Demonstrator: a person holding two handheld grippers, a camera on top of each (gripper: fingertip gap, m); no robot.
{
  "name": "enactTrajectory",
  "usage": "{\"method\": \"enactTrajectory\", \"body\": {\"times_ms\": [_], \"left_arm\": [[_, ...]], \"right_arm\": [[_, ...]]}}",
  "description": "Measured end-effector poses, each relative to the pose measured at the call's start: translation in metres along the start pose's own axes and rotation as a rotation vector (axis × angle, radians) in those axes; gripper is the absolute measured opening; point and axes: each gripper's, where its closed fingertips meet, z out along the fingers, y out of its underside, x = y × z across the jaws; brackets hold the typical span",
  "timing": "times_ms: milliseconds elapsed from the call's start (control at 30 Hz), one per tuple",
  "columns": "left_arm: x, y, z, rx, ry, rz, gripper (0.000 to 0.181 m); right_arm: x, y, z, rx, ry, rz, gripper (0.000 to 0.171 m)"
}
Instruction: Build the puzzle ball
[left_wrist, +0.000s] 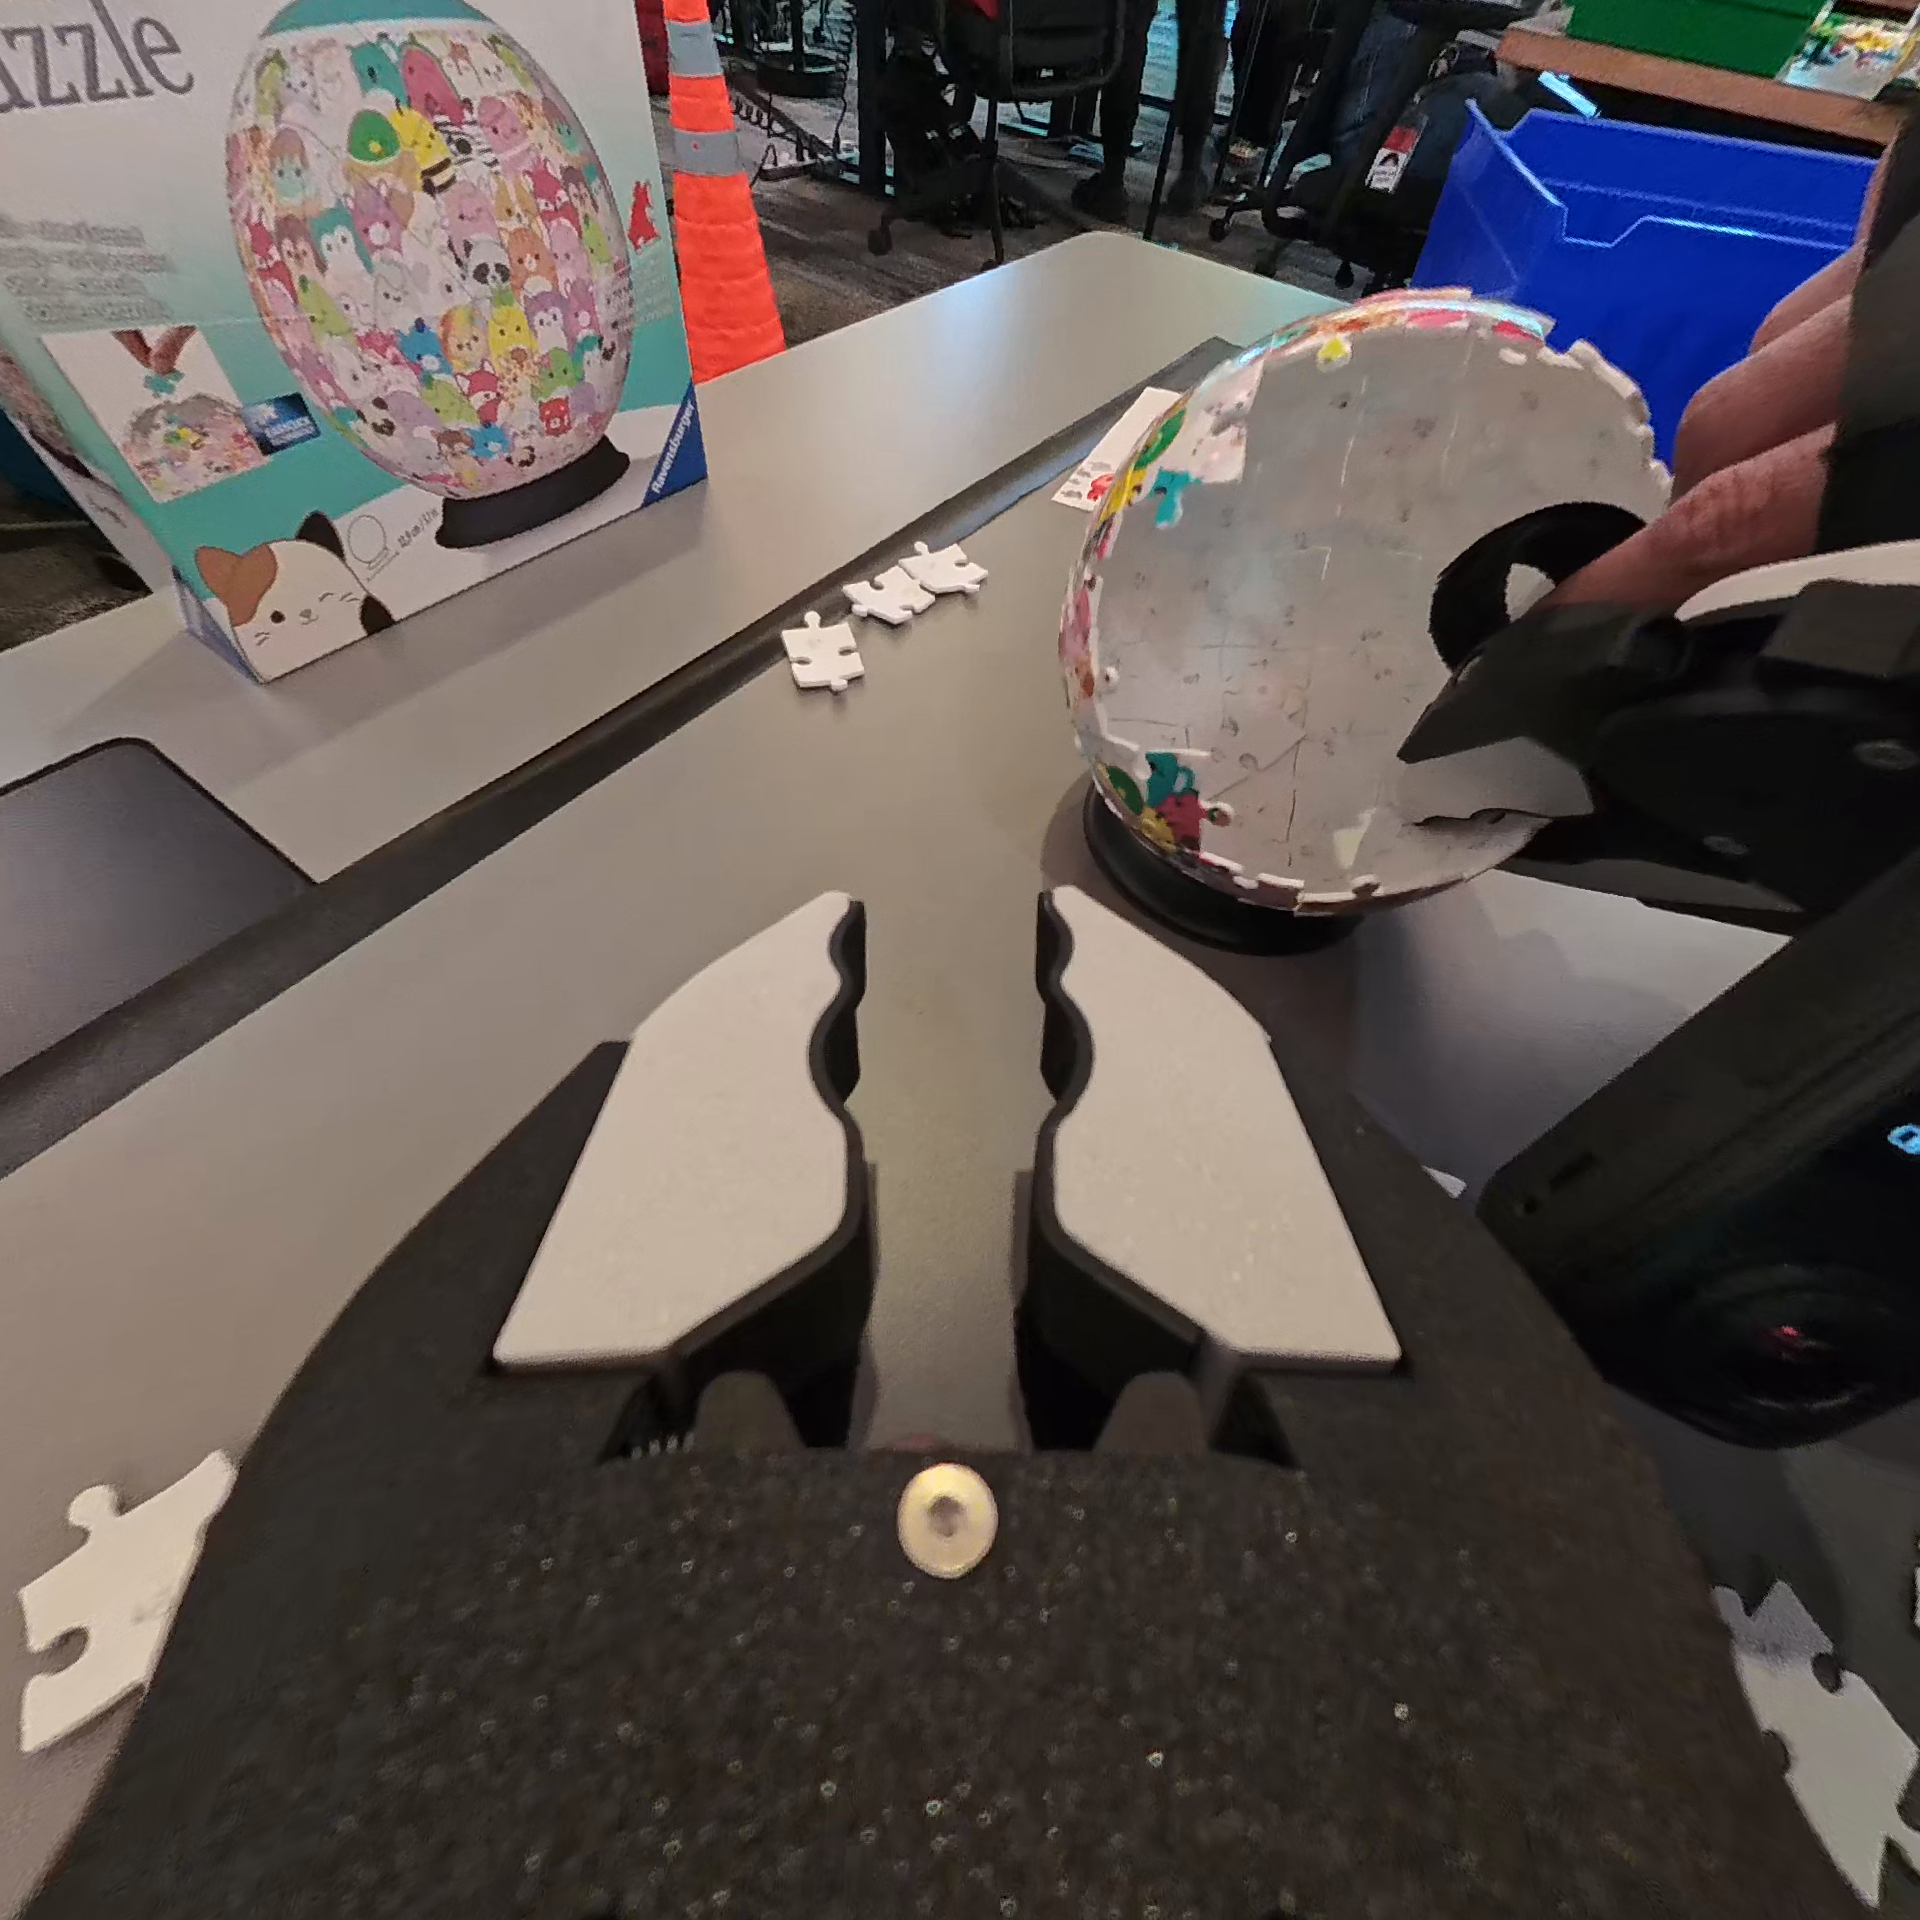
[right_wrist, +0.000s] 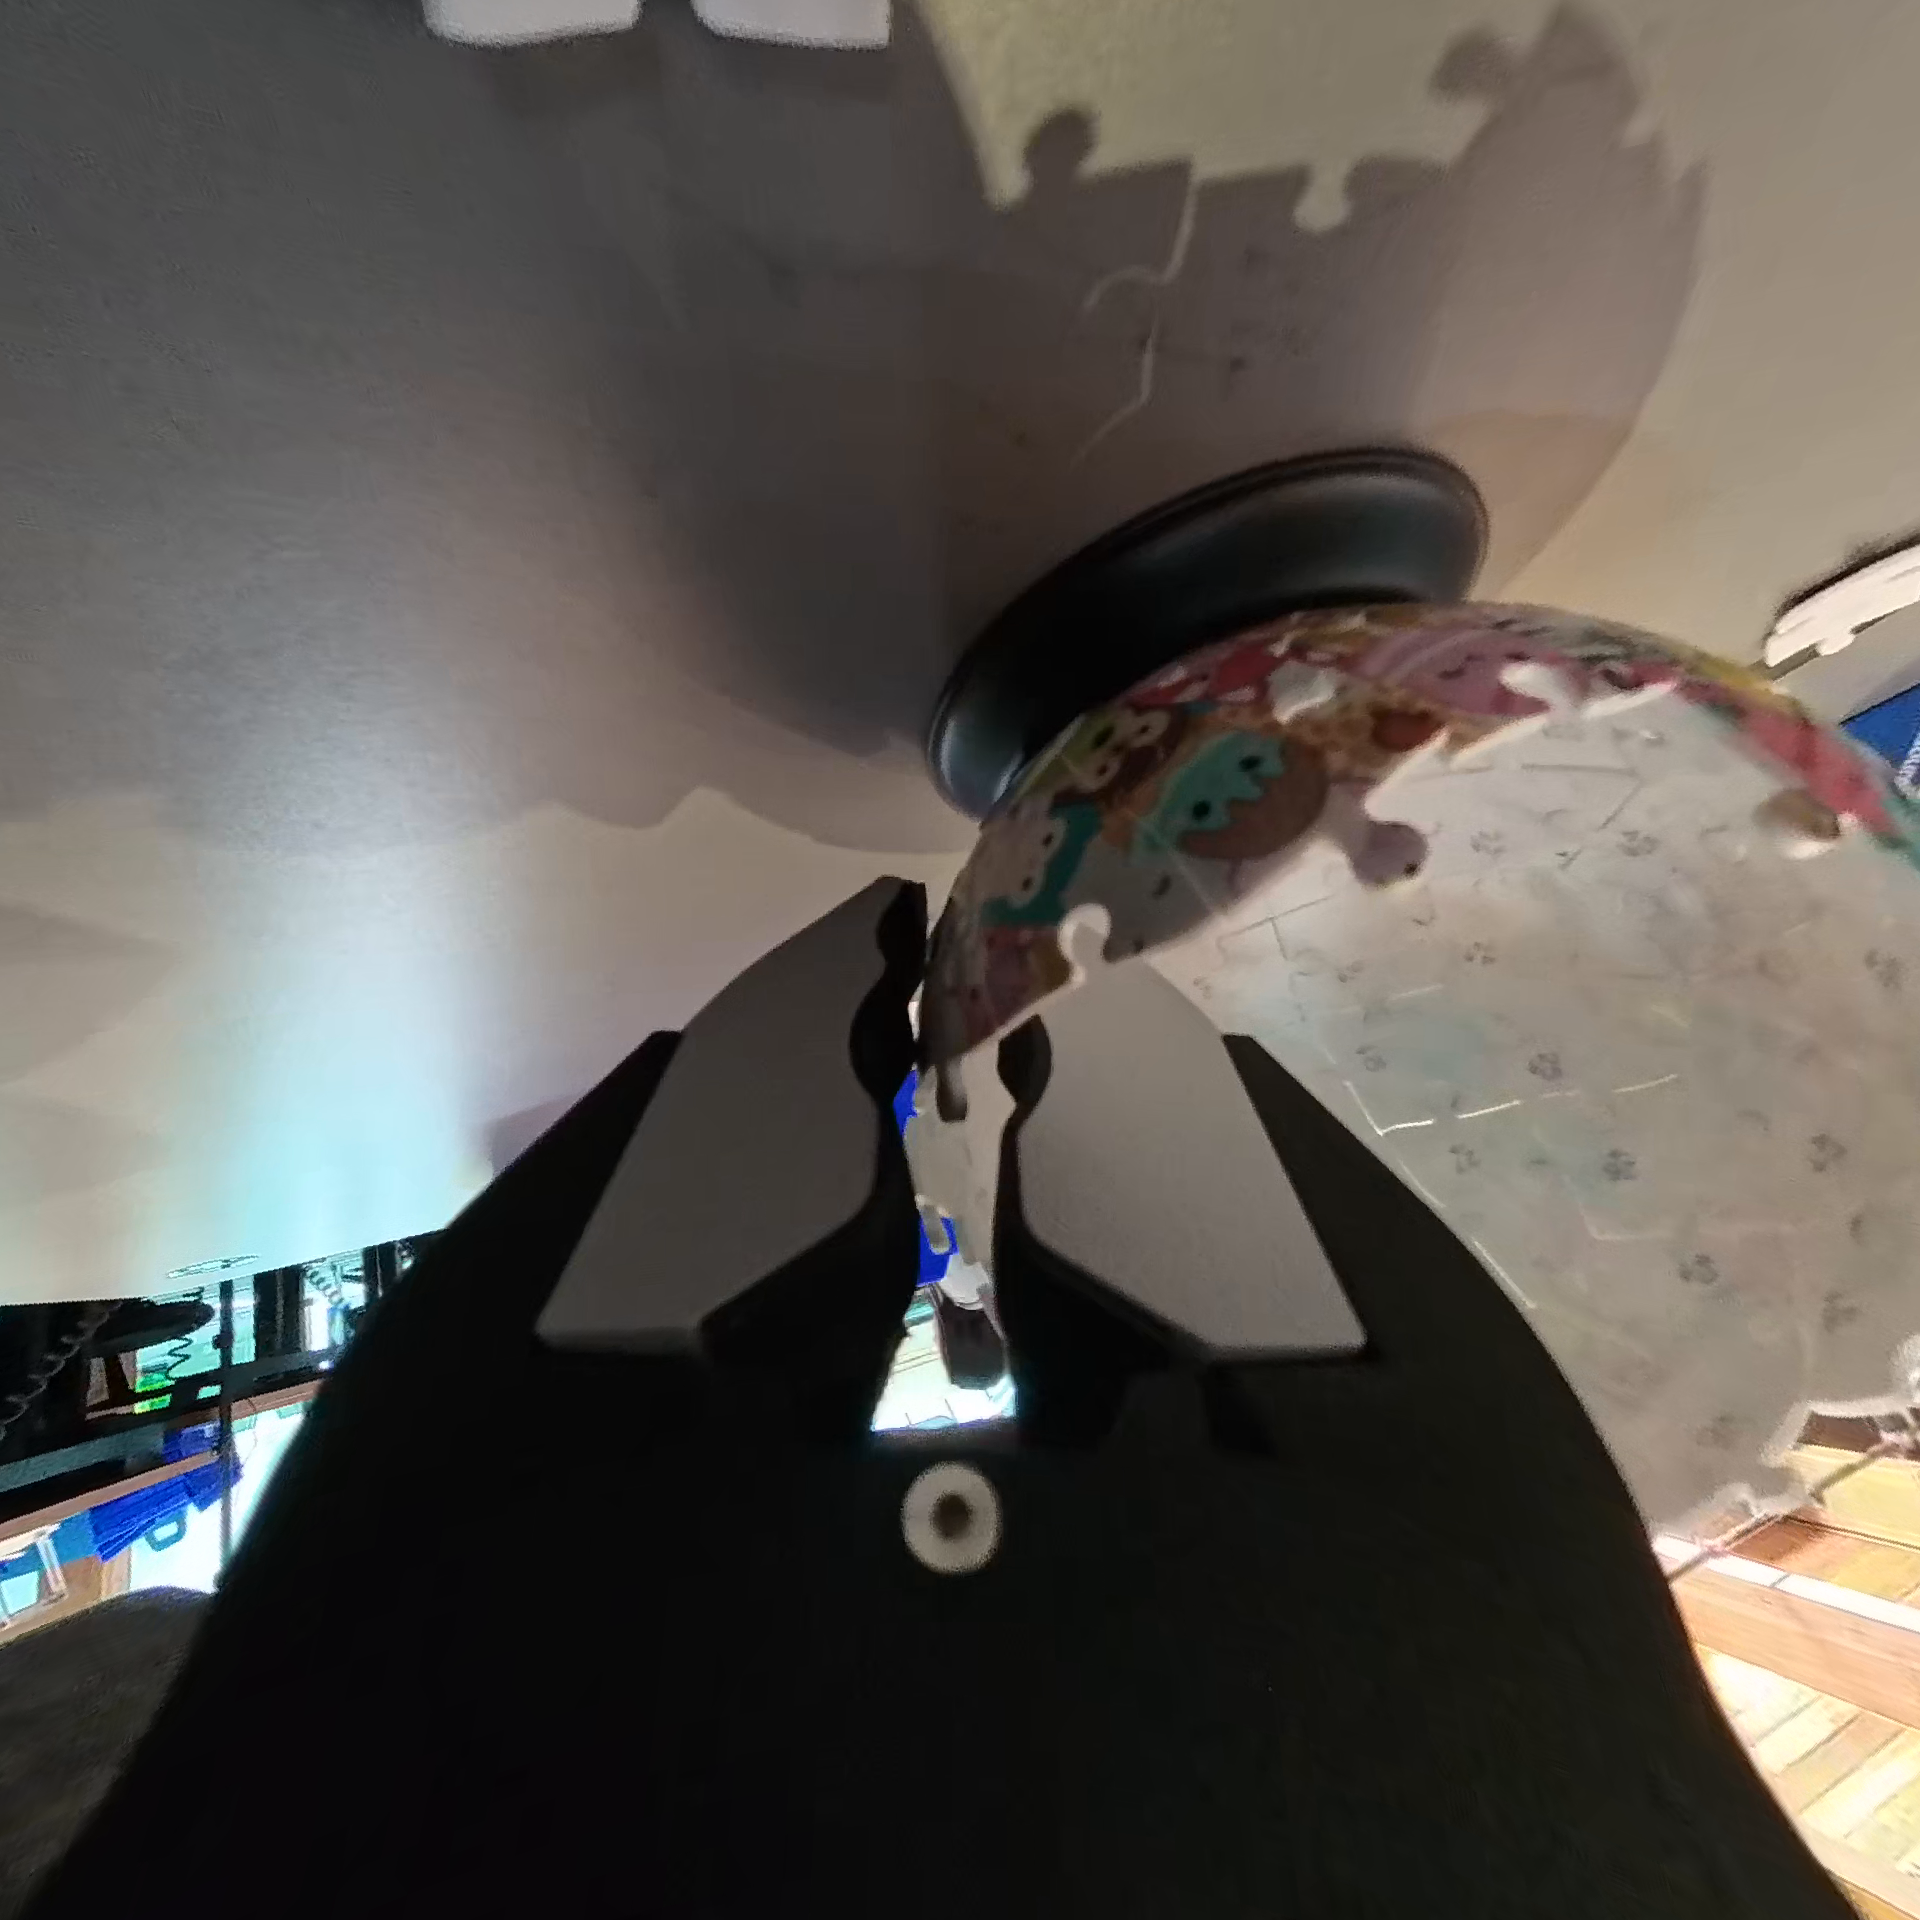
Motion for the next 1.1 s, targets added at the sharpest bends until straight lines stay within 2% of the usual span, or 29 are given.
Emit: {"method": "enactTrajectory", "body": {"times_ms": [567, 667, 800, 1100], "left_arm": [[0.001, 0.001, 0.0, -0.002, 0.007, -0.002, 0.031], [0.001, 0.001, 0.001, -0.004, 0.009, -0.002, 0.031], [0.001, 0.001, 0.001, -0.006, 0.011, -0.003, 0.031], [0.002, 0.002, 0.002, -0.009, 0.01, 0.002, 0.031]], "right_arm": [[0.002, -0.004, -0.002, 0.031, -0.014, -0.006, 0.012], [0.0, -0.003, -0.009, 0.054, -0.02, 0.037, 0.043], [-0.003, -0.002, -0.013, 0.056, -0.003, 0.057, 0.053], [-0.008, 0.001, 0.008, -0.017, -0.042, 0.053, 0.044]]}}
